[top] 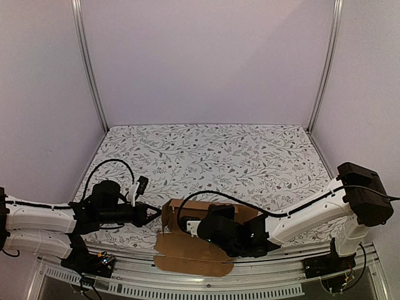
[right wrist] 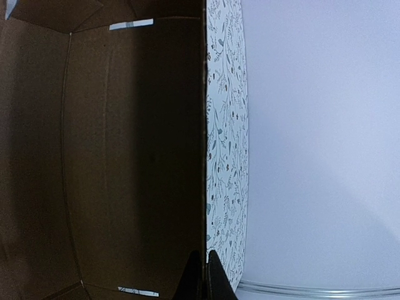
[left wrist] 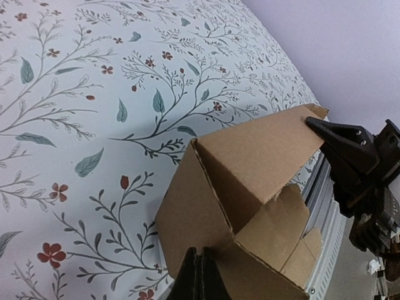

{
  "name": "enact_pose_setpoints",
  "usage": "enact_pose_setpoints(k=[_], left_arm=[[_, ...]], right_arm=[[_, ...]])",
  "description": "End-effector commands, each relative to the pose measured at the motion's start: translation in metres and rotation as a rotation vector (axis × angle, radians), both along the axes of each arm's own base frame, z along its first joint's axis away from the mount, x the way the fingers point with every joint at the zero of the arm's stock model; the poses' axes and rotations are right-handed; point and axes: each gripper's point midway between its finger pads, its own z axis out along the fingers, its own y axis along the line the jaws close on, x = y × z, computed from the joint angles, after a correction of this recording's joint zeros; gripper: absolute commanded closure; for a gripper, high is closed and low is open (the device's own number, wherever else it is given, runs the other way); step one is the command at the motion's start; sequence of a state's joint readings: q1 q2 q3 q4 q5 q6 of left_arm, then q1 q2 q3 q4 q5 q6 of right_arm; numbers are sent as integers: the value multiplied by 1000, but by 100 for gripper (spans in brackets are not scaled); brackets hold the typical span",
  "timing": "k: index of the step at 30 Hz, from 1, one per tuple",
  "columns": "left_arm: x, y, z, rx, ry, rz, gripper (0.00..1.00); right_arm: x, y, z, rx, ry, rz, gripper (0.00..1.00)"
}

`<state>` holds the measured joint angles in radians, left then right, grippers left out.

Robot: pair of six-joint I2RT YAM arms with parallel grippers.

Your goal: Fold the paper box

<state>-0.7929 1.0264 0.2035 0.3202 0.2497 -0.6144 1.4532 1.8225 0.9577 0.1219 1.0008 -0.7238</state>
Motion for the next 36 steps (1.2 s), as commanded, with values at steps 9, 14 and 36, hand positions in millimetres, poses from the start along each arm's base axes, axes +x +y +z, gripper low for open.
enact_pose_setpoints(k=[9, 14, 36], left_arm=[[-11, 0, -17, 74, 14, -2, 100], [-13, -1, -21, 103, 12, 1, 95], [-23, -5, -16, 110, -11, -16, 80]], right_arm=[[-9, 10, -5, -20, -42, 4, 100], [-8, 11, -6, -20, -44, 1, 100], [-9, 10, -14, -30, -40, -3, 100]])
